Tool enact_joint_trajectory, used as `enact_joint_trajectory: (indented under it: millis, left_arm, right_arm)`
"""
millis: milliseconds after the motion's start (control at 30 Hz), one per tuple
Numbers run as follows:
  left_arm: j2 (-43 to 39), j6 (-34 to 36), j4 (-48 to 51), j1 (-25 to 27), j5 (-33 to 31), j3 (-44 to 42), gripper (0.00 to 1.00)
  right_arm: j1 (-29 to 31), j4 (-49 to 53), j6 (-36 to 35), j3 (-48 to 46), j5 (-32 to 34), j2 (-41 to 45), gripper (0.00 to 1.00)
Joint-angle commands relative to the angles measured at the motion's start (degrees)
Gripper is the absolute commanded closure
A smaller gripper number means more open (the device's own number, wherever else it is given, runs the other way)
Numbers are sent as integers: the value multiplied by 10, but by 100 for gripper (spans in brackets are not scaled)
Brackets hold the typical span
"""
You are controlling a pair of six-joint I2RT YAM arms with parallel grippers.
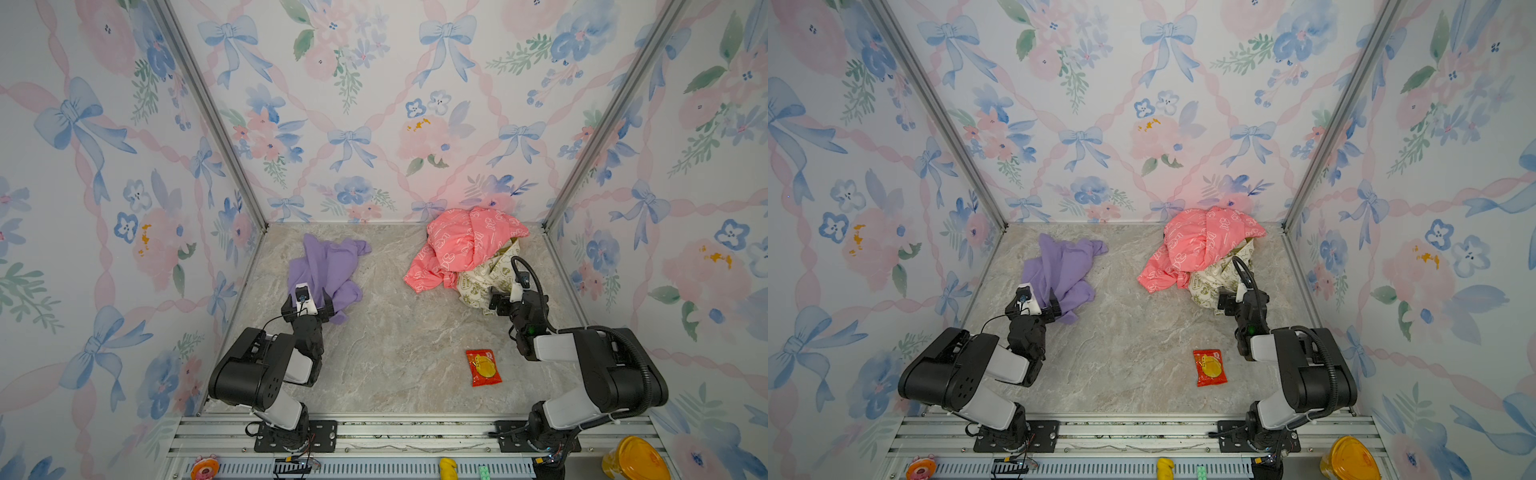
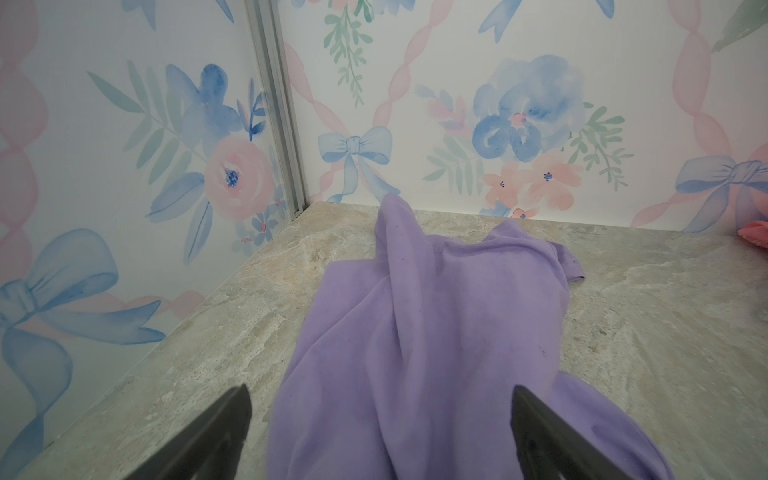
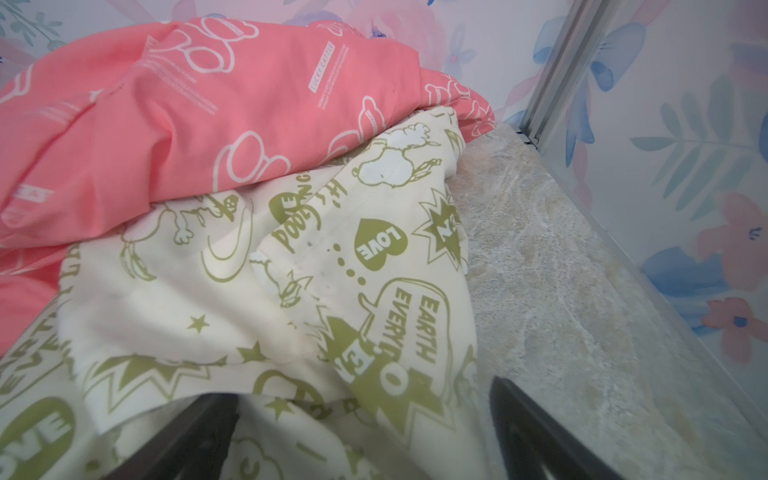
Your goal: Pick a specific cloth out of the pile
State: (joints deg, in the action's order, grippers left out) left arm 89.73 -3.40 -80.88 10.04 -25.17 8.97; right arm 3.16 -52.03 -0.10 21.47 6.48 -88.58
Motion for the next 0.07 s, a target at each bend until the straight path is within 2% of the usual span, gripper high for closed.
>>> enact_joint_trajectory:
  millis: [0, 33]
  left_arm:
    - [-2, 0, 5, -9, 23, 9, 2]
    - [-3, 4, 4, -6, 27, 8, 2]
  right_arm:
    - [3, 4, -3, 10, 7, 0, 3]
    - [2, 4, -3, 10, 7, 0, 3]
